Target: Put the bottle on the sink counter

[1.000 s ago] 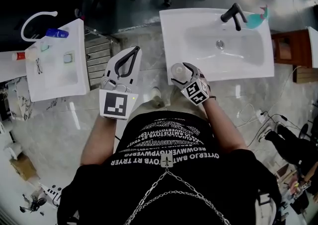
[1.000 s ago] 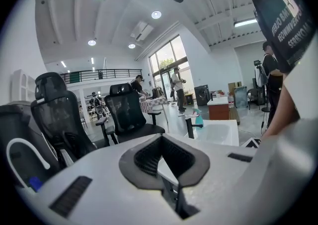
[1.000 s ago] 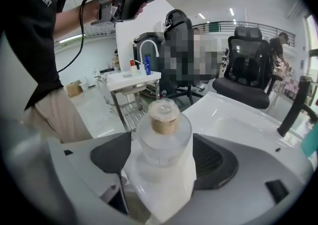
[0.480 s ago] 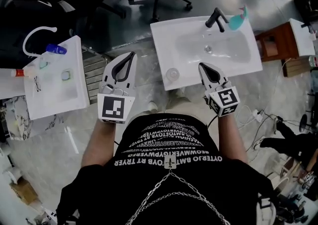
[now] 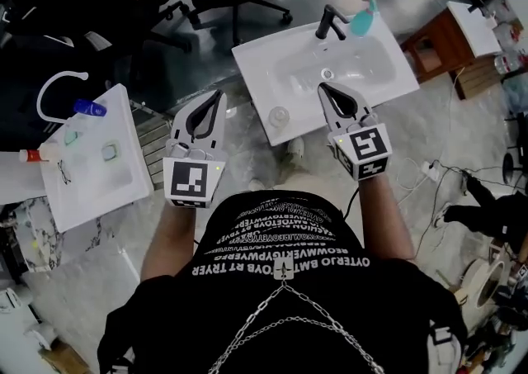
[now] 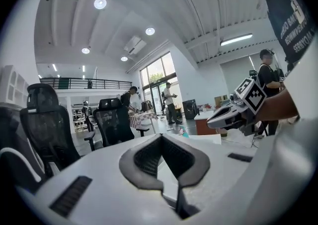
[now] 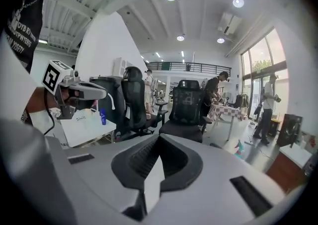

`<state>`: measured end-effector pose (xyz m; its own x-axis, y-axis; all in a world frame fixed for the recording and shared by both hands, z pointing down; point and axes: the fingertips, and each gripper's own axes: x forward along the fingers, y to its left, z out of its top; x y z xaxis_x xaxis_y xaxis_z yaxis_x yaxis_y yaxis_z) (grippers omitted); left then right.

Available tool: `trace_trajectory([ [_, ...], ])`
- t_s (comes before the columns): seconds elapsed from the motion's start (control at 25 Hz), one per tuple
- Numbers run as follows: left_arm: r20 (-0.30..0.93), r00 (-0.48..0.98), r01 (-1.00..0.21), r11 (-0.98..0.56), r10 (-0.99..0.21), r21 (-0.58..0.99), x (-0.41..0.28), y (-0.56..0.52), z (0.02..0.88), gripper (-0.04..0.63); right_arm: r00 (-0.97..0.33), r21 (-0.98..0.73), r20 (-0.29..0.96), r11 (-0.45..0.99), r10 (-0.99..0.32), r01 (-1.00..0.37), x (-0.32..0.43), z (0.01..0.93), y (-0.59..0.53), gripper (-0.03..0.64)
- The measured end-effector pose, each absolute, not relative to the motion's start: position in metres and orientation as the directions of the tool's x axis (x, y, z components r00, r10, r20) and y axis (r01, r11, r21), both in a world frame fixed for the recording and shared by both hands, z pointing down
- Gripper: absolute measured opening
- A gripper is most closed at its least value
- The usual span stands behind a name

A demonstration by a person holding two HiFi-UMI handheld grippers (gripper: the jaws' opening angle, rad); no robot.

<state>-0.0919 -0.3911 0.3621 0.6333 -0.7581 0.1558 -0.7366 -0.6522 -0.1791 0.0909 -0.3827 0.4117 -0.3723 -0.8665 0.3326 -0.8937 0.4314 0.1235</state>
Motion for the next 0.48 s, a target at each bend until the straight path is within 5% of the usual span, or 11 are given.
trace_trajectory([
  [0.48, 0.179, 0.667, -0.706, -0.69, -0.724, -0.162, -0.081, -0.36, 0.374, 0.006, -0.361, 0.145, 0.369, 0.437, -0.856, -0.888, 0.079, 0.42, -0.34, -0.003],
])
